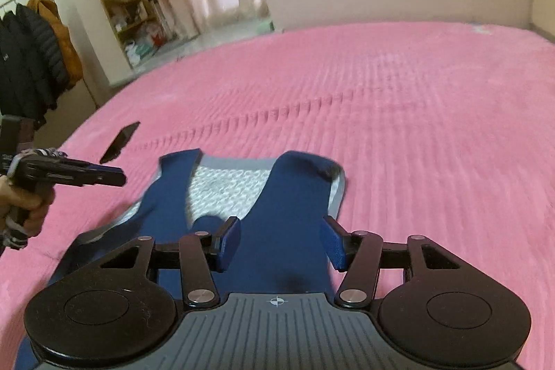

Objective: Fold clothes

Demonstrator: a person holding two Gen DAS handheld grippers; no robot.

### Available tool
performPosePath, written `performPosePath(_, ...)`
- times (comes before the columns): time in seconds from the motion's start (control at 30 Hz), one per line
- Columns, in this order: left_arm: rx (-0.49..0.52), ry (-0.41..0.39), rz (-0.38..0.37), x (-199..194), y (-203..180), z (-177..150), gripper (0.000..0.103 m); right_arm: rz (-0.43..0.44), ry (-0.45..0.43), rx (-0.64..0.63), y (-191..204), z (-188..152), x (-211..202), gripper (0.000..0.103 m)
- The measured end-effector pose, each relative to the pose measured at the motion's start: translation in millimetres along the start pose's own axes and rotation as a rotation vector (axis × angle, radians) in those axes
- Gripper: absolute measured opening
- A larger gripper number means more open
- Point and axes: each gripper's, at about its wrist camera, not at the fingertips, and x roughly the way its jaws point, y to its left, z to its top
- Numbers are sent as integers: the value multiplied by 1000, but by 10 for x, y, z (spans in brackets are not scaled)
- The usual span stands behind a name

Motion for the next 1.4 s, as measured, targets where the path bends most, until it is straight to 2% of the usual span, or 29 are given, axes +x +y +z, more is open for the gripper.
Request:
performPosePath(0.17, -8, 90, 4, 518, 173, 190, 37, 38, 51, 10, -254, 247, 438, 55)
performPosePath(0.3, -15, 126, -5, 734, 260, 191, 37, 72, 88, 32, -309, 209, 612, 55)
performPosePath(0.43, -27, 114, -39, 734, 310, 135, 37, 104, 122, 63, -346, 126, 719, 53)
performPosePath(0.53, -32, 105, -70, 705, 326, 104, 36, 127, 147, 86, -373, 63, 798, 33)
performPosePath(0.73, -66, 73, -89, 701, 376, 139, 36, 143, 131, 164, -487, 78, 880, 31)
performPosePath(0.8, -92, 79, -97, 745, 404, 153, 36, 172, 136, 213, -515, 83, 939, 31)
performPosePath(0.83, -100, 87, -100, 771, 411, 157, 36, 175, 140, 233, -513, 83, 947, 20)
performPosePath(0.87, -99, 98, -97, 792, 410, 159, 35, 175, 139, 251, -519, 92, 940, 1)
performPosePath(0.9, -102, 105, -92, 790, 415, 174, 24, 167, 121, 258, -535, 124, 905, 1)
performPosePath(0.93, -114, 106, -91, 770, 431, 201, 1, 157, 97, 261, -551, 163, 863, 1)
performPosePath(1.0, -139, 86, -90, 706, 479, 269, 0, 116, 56, 237, -603, 271, 835, 0)
performPosePath(1.07, -163, 16, -94, 604, 579, 376, 0, 73, 15, 209, -656, 382, 814, 0)
performPosePath(1.17, -183, -10, -88, 626, 706, 500, 0, 9, -31, 168, -706, 494, 810, 1)
performPosePath(1.23, -180, 15, -72, 728, 728, 491, 0, -32, -20, 147, -689, 449, 867, 1)
performPosePath(1.3, -169, 48, -45, 828, 722, 452, 0, -51, 55, 157, -702, 366, 995, 1)
performPosePath(1.33, -147, 60, -25, 867, 712, 430, 0, -66, 52, 160, -704, 346, 984, 3)
performPosePath(1.37, -138, 71, -11, 896, 715, 410, 0, -83, 38, 163, -705, 334, 950, 23)
performPosePath(1.4, -140, 81, -6, 914, 733, 392, 3, -100, 23, 166, -705, 321, 917, 37)
